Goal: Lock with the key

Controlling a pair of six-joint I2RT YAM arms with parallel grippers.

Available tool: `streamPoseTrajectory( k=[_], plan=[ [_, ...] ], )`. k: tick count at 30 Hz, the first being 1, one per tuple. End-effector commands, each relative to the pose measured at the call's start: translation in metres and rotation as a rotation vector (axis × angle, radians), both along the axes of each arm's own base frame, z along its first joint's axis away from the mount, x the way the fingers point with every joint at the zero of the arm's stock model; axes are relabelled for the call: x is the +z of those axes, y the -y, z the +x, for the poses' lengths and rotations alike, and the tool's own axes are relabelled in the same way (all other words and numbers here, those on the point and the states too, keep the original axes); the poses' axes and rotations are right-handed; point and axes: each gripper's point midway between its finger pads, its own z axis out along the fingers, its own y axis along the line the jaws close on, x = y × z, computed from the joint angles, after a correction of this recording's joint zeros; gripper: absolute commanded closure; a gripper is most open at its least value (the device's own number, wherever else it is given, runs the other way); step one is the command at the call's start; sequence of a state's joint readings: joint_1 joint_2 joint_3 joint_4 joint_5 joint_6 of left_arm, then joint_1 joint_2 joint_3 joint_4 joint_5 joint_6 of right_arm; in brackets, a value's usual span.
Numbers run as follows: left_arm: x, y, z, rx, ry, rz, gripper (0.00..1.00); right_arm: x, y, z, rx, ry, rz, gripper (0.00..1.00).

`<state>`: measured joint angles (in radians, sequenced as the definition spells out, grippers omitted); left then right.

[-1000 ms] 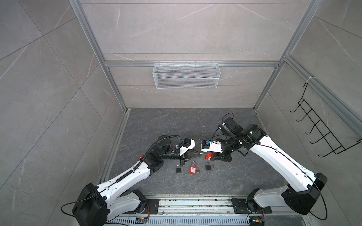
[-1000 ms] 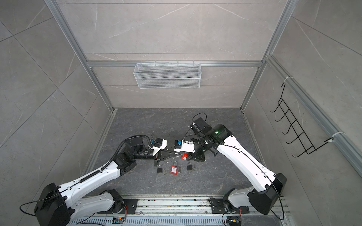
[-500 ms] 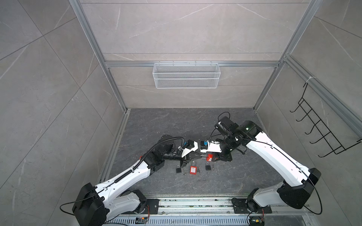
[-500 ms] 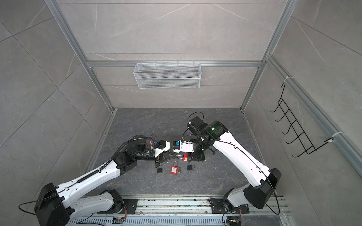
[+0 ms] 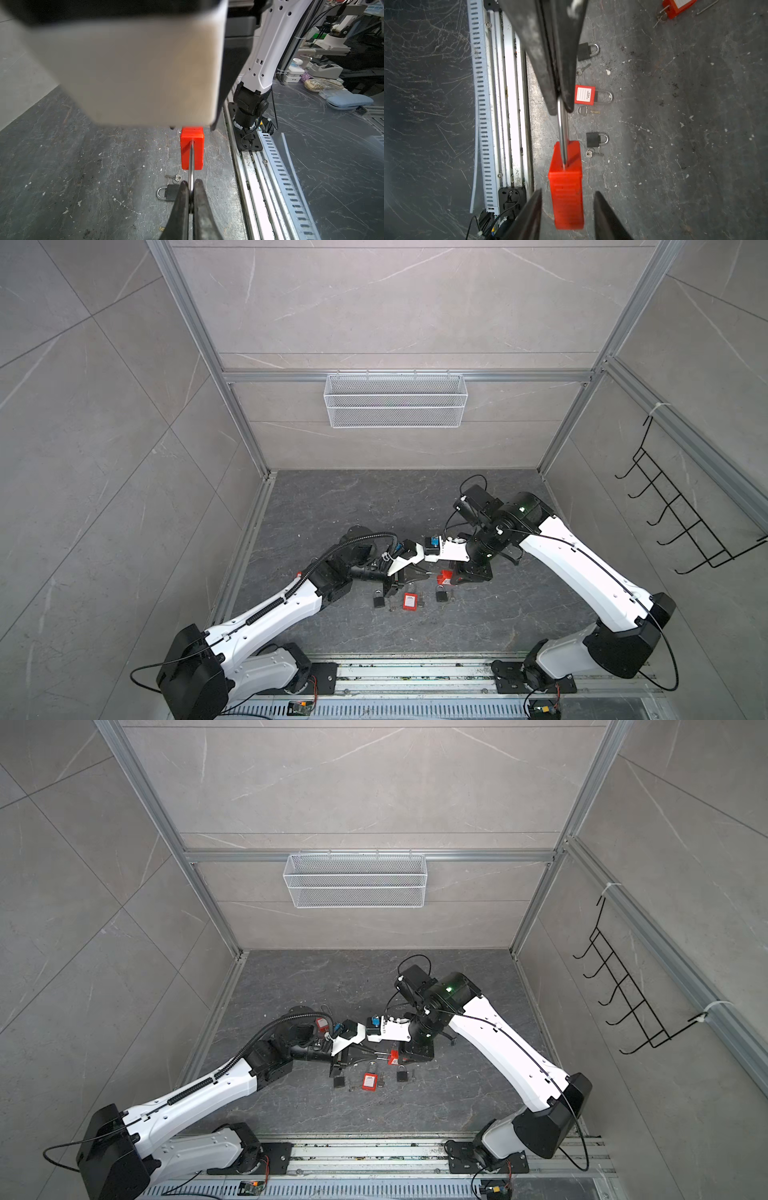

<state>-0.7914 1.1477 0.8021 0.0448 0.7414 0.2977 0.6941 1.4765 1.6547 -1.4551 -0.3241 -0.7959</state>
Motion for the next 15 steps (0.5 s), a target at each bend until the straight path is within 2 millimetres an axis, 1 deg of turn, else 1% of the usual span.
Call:
streamPoseTrajectory(
  k=[1,5,8,10,12,15],
  plan=[
    [0.016,0.002,-0.004,-0.059,0.058,-0.061,1.0,0.016,0.012,-0.01,-0.041,0.021,0.021,0.5],
    [0.021,0.003,-0.006,-0.082,0.06,-0.097,1.0,0.023,0.03,-0.017,-0.082,0.04,0.025,0.47],
    [0.024,0.003,-0.008,-0.092,0.06,-0.108,1.0,0.018,0.049,-0.017,-0.133,0.032,-0.01,0.47],
    [0.025,0.002,-0.01,-0.098,0.059,-0.111,1.0,0.013,0.053,-0.02,-0.144,0.007,-0.013,0.48],
    [0.027,0.001,-0.012,-0.103,0.059,-0.117,1.0,0.004,0.056,-0.023,-0.146,-0.026,-0.042,0.49],
    [0.03,0.0,-0.013,-0.102,0.058,-0.128,1.0,-0.002,0.052,-0.025,-0.143,-0.074,-0.047,0.5]
  ],
)
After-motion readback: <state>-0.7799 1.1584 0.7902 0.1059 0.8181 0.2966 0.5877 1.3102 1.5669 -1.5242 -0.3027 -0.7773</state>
